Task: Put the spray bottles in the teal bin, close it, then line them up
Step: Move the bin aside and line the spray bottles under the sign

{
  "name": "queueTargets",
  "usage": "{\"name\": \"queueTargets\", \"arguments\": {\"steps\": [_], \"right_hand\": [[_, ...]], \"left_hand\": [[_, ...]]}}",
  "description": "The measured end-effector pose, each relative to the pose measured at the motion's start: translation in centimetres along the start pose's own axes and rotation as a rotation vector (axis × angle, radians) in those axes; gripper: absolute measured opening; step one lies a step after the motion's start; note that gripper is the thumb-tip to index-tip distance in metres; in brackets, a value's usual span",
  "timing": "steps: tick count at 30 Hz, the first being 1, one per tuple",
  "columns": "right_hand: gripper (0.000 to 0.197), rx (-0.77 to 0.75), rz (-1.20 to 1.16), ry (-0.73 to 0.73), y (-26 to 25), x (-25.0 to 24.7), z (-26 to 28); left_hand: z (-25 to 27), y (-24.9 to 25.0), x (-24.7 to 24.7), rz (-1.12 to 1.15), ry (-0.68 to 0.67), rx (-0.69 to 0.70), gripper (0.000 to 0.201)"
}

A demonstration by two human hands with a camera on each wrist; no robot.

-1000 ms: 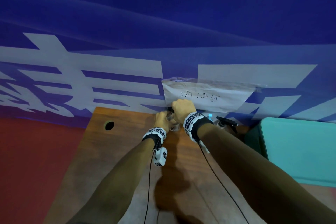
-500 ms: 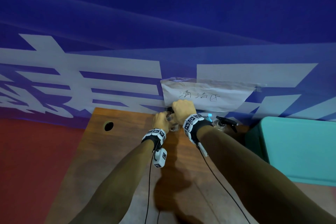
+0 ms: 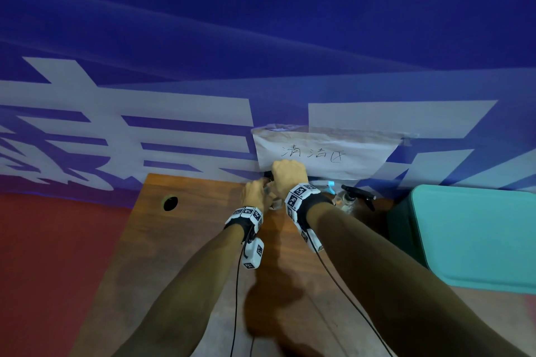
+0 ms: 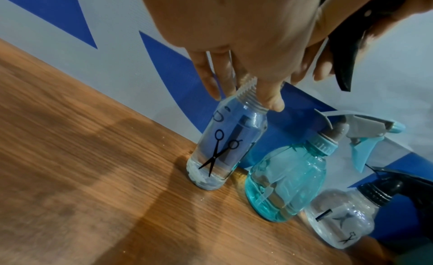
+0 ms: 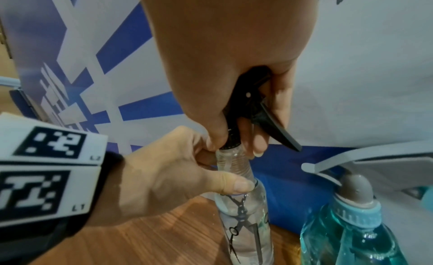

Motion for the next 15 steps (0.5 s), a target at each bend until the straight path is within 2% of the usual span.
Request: {"name": "queueTargets", "arguments": {"steps": [10,13,15], "right_hand": [[0.028,-0.016,0.008,-0.007,0.2,0.2,-0.1],[0.035,-0.025,-0.098,0.021,0.9,0.4,0.5],[0.040,-0.045,-0.238,0.106,1.5,0.9,1.4]], "left_hand": [[0.2,-0.1,0.3,0.070,-0.001,0.027,0.019],[0.6,0.1,0.3,0.141,0.005,0.042,0.014],[0.6,-0.1,0.5,0.189,0.007,0.020,0.011]]}}
Point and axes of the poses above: each hand's wrist, its own z-axis away from the middle knuckle, its own x-axis out of the palm, y = z × x, the point moved 4 cm from there along -z, towards the middle knuckle, and after that the axes turned 2 degrees about -x, right-handed, at the moved point
